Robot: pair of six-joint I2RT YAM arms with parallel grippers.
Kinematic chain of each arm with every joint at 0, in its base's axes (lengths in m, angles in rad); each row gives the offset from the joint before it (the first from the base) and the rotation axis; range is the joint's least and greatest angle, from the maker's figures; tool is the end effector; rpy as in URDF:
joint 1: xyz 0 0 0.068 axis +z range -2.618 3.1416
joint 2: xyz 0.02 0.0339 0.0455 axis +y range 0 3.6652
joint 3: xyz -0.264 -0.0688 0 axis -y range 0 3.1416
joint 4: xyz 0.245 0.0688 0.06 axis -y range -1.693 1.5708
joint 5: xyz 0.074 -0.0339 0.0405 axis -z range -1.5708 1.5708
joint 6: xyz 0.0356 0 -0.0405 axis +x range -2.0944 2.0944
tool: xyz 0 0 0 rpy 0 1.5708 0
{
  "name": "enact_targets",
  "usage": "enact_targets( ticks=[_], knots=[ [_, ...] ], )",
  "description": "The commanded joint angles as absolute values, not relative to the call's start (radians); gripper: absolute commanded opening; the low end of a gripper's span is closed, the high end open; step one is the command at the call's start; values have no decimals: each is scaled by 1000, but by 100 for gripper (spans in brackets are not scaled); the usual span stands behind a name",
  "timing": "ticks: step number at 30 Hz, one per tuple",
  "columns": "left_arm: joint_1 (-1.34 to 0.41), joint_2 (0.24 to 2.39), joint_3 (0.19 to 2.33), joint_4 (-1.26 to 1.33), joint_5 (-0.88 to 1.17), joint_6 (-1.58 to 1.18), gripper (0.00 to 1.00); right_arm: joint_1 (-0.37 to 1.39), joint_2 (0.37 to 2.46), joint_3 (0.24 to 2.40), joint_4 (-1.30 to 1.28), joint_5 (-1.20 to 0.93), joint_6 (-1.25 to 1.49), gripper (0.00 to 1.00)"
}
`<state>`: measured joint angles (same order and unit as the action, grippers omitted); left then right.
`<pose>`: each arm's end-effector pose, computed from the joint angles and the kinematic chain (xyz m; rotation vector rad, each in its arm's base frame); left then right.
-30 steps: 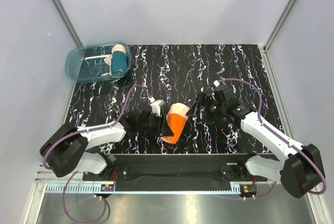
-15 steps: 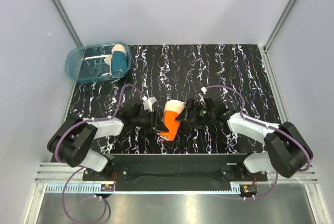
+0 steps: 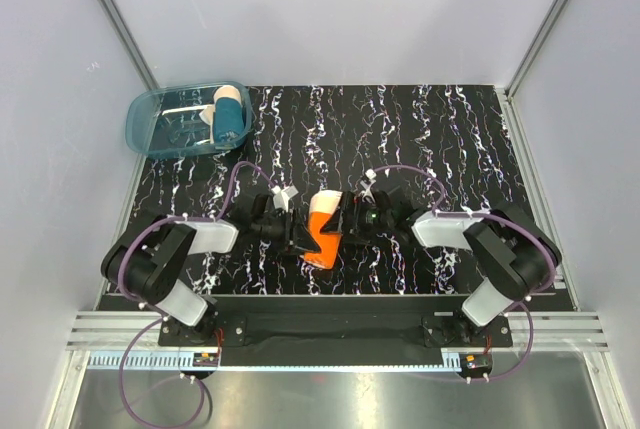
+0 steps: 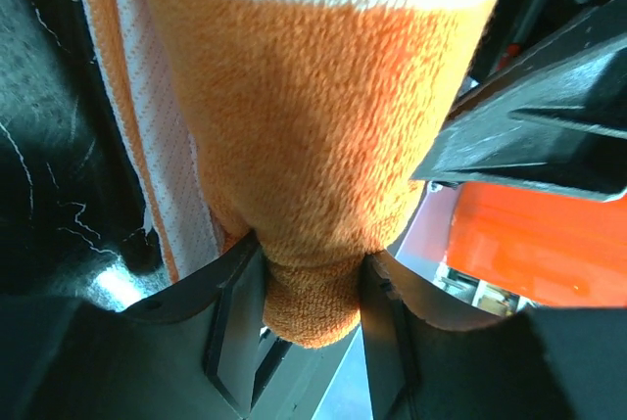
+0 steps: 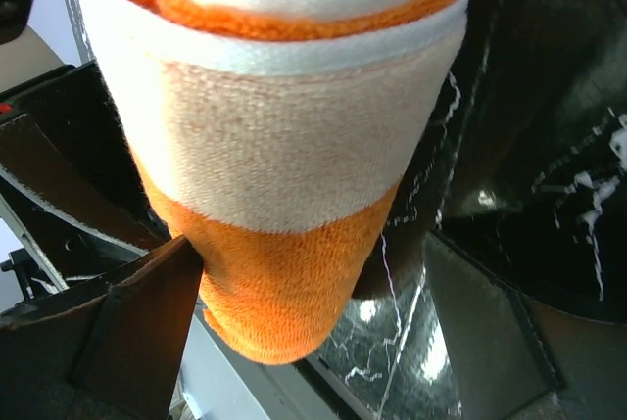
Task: Roll the towels
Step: Place the rolled towel into the container
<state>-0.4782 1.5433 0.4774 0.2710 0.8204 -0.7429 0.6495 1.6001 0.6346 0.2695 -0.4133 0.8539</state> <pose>0.2123 -0.1394 0.1218 0.1127 2.5878 -1.5062 0.2289 0.1918 0.1417 0.0113 2.5229 1.1863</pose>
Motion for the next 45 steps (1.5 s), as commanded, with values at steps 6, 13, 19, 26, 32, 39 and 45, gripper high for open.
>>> enact_targets(
  ticks=[6,13,19,26,32,39,45],
  knots=[
    [-454,1664,457,169,713,-703,43,718,1733,657,483,-388,824,92],
    [-443,1667,451,184,726,-713,43,742,1830,627,655,-411,856,56],
    [-443,1574,445,152,700,-701,57,742,1839,597,739,-423,888,43],
    [-443,1340,491,-65,623,-652,66,742,1702,627,600,-399,841,42],
    [-445,1133,563,-183,542,-601,73,741,1576,681,404,-368,785,42],
    [-442,999,571,-45,544,-650,79,739,1370,759,194,-351,750,42],
    [-442,1011,552,135,614,-735,80,741,1198,842,92,-354,775,42]
  ],
)
